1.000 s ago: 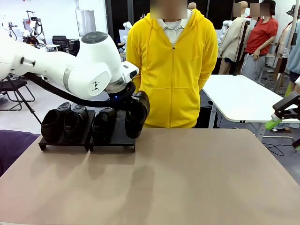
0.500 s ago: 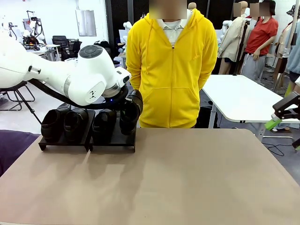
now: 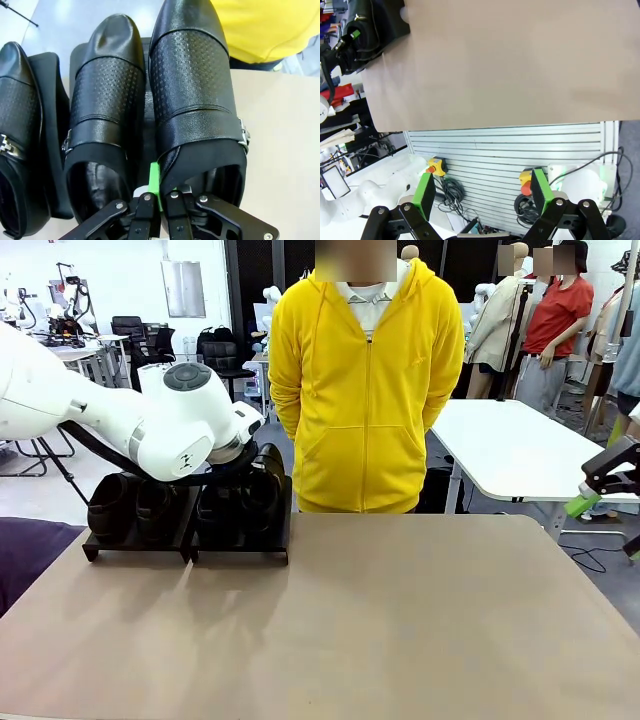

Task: Organize the shoes by placing them on the stand.
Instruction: Place the Shoe from the middle of the table onto the Shoes Stand.

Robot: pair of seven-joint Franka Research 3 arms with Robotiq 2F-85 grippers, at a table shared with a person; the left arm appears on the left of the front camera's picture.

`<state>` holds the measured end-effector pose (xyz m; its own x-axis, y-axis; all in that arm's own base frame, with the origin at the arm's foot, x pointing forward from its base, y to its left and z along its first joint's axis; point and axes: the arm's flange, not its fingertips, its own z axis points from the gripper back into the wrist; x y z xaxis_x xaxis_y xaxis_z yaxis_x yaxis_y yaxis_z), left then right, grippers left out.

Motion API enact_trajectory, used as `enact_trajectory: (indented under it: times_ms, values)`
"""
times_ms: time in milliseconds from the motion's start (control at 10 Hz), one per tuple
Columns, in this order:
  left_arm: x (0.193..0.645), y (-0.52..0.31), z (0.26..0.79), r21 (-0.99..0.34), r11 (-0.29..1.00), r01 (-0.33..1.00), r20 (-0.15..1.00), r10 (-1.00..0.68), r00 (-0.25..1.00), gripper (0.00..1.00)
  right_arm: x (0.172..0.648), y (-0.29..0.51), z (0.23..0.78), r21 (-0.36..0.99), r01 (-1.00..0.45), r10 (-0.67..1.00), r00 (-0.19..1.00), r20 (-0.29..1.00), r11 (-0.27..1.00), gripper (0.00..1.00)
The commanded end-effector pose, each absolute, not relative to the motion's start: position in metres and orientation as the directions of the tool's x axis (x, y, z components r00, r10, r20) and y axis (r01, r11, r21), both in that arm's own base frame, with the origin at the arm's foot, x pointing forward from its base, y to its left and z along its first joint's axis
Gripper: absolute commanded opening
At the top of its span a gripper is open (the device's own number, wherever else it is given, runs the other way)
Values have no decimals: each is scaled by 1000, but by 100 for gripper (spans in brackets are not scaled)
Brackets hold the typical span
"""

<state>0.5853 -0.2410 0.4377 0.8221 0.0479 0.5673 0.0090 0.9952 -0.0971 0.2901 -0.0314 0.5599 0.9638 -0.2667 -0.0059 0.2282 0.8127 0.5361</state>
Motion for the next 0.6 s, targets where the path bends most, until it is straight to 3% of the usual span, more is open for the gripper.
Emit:
enact_trajectory:
  times_ms: [0,500]
  values:
    - [588,-244,438,-99,995,-5,604,64,794,0,291,-33,563,548,220,-259,966,-6,807,100]
    - [593,-247,426,-87,996,-32,607,78,791,0,291,-33,563,548,220,-259,966,-6,807,100]
